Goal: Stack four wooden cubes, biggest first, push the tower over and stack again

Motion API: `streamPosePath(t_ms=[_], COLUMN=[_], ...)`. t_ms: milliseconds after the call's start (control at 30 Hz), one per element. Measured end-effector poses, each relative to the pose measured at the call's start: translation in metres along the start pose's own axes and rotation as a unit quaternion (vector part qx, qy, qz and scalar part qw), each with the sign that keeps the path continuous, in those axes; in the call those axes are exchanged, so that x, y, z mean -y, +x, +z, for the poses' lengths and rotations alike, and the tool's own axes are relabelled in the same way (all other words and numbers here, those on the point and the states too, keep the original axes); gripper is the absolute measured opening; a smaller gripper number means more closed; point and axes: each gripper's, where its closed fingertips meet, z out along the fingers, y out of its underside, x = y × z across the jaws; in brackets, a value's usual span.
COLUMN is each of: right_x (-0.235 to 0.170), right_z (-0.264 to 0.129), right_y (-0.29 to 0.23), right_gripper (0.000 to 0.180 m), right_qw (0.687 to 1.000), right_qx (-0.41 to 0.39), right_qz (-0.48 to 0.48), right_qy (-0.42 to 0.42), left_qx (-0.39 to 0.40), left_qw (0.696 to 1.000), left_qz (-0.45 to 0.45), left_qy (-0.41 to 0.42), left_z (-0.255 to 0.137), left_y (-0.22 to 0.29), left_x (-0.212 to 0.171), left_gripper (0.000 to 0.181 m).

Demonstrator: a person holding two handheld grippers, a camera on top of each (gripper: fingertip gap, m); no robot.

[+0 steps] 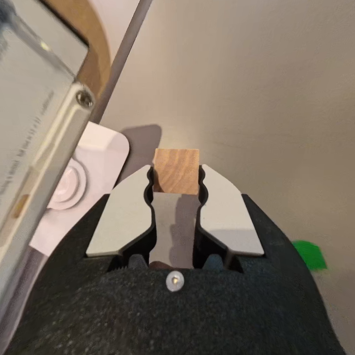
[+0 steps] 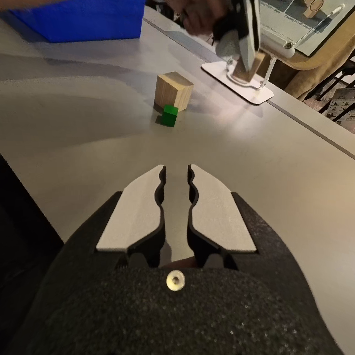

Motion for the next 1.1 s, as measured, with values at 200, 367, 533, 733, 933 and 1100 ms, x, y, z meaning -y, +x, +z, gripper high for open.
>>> streamPosePath(t_ms=[200,367,533,733,933,1100], right_x=[0.001,0.004,0.003,0.000,-0.001,0.019], right_z=[0.001,0.000,0.001,0.003,0.007,0.026], right_y=[-0.003,-0.007,-0.008,-0.009,-0.009,-0.002], right_gripper=[0.021,0.021,0.021,0.021,0.022,0.029], right_qw=[1.000,1.000,1.000,1.000,1.000,0.999], right_qx=[0.000,-0.002,-0.002,-0.001,0.002,0.022], right_qz=[-0.007,-0.015,-0.017,-0.018,-0.012,0.025], right_qy=[-0.002,-0.003,-0.007,-0.012,-0.020,-0.041], left_qx=[-0.053,-0.076,-0.092,-0.092,-0.086,-0.040], left_qw=[0.991,0.986,0.988,0.988,0.991,0.997], left_qz=[0.126,0.136,0.115,0.113,0.093,0.049], left_qy=[-0.011,-0.052,-0.042,-0.045,-0.037,0.032], left_z=[-0.079,-0.085,-0.075,-0.064,-0.067,-0.094], left_y=[0.062,0.077,0.085,0.090,0.090,0.095], left_x=[-0.008,-0.046,-0.064,-0.083,-0.085,-0.070], left_gripper=[0.044,0.044,0.044,0.044,0.050,0.072])
